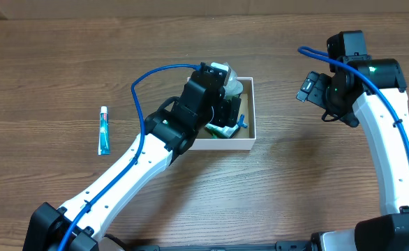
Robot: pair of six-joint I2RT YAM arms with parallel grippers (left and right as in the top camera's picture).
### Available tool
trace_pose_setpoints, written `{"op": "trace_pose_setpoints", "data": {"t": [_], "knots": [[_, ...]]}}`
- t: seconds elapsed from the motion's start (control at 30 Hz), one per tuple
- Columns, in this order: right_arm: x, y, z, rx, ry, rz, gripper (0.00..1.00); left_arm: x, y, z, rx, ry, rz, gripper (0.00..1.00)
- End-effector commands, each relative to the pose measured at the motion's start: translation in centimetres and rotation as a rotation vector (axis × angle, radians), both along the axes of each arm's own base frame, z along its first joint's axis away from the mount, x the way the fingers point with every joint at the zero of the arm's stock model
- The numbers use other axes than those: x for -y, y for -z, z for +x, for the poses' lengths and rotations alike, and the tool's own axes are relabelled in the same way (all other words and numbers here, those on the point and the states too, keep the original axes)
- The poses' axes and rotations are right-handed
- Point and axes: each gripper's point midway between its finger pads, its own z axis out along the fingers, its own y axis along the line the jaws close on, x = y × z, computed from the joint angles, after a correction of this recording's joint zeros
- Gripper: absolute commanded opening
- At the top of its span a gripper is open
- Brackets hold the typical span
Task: Pack container
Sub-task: 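Carry the packet right and drop it into the box, then move the left gripper back over the toothpaste tube and grasp it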
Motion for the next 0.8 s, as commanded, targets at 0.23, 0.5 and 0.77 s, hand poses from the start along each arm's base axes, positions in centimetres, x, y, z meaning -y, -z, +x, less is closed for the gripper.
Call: {"op": "trace_pose_setpoints", "data": {"t": [0.23,0.5,0.77], "knots": [[0.3,-1.0,-0.2,0.034,0.006,-0.015,1.00,-4.9,-5.7,-0.2,0.082,-0.137,0.025,0.87],[0.3,-1.0,-0.2,0.033,0.006,-0.015,1.00,-18.3,-1.9,-3.4,-0.187,-0.503,0.213,1.00],[0.3,-1.0,-0.2,0.034,0.006,-0.014,1.00,-26.8,2.7,-5.0,-0.406,-0.727,0.287,1.00]]}}
